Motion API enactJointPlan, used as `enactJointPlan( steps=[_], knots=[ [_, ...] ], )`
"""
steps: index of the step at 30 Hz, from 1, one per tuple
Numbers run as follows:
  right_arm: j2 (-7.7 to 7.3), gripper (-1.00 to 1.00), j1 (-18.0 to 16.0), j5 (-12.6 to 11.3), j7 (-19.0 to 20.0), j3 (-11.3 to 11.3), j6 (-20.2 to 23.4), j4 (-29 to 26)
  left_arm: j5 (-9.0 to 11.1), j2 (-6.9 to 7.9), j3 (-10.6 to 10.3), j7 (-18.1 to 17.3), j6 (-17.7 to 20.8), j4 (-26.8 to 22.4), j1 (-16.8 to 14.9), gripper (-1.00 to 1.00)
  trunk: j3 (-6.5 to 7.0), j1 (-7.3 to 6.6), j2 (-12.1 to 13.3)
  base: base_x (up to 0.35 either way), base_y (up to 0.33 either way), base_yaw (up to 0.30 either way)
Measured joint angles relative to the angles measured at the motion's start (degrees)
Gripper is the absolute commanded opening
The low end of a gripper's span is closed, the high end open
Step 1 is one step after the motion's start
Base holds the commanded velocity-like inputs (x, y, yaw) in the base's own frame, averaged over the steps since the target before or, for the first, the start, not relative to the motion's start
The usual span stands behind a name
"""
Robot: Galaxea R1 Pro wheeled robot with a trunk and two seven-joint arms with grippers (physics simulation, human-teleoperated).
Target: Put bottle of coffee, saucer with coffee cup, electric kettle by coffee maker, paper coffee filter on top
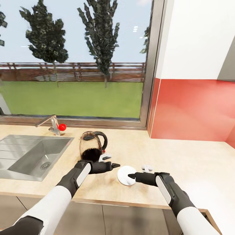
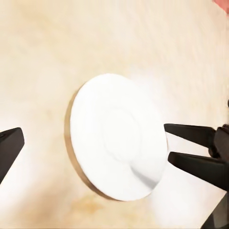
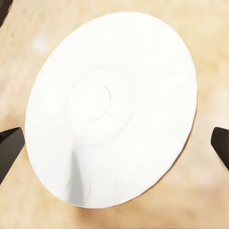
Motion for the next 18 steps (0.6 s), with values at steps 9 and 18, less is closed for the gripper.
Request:
enactJointPlan(
  steps=[9,18],
  knots=[
    [-0.01,1.0,0.0,0.22,-0.06,-0.03,0.19,0.17,-0.44,0.19,-0.05,-3.47,-2.55,2.14,0.0,1.0,0.0,-0.03,-0.03,0.039,0.0,0.0],
    [-0.07,1.0,0.0,0.31,-0.22,-0.01,0.16,1.53,-0.25,0.01,-0.03,-3.55,-3.33,5.4,0.0,1.0,0.0,-0.01,-0.01,0.061,0.0,0.0]
  ],
)
